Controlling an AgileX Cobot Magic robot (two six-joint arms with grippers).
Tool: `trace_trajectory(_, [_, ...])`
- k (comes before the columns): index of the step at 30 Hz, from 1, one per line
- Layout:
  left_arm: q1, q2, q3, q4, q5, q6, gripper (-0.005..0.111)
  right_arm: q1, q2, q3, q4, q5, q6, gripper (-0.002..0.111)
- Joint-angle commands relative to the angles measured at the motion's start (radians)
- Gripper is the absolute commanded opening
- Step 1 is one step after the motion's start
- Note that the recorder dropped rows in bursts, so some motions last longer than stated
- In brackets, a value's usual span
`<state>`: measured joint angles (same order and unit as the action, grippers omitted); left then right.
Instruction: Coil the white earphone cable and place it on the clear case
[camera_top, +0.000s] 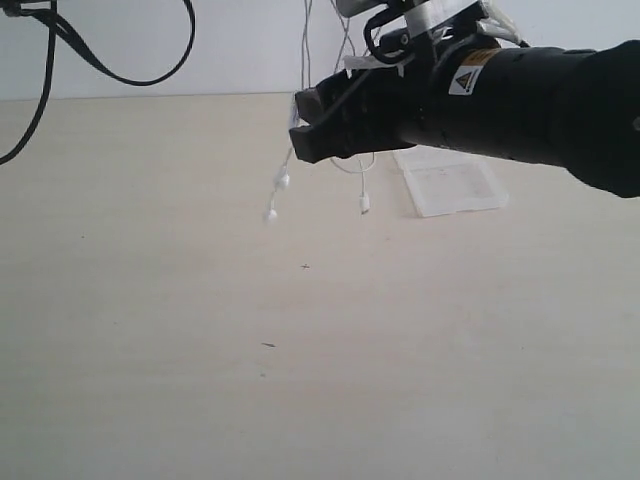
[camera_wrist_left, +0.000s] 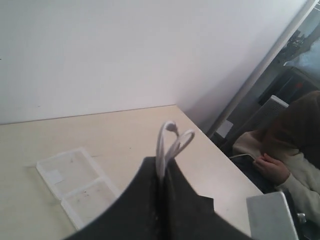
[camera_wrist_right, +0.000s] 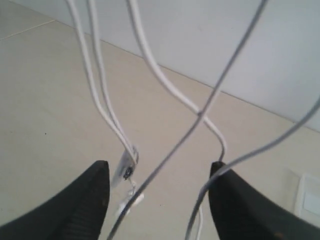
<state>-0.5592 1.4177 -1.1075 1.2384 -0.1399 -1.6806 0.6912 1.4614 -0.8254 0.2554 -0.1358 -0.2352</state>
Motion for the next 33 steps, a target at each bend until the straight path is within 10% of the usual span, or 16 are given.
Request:
trace_trajectory(1, [0.001,-0.008,0.004,-0.003,0.016,-0.004,0.0,0.0,-0.041,-0.008,0.001,0.015,-0.005,0.066])
trace_trajectory(17, [0.001,-0.008,0.004,-0.022,-0.008,-0.004,0.0,0.0,-0.277,-0.008,-0.007,0.359,0.021,0.088])
trace_trajectory(33, [0.001,-0.008,0.004,-0.022,-0.019,-0.002,0.0,0.0,-0.259,0.189,-0.021,0.051,0.062,0.093])
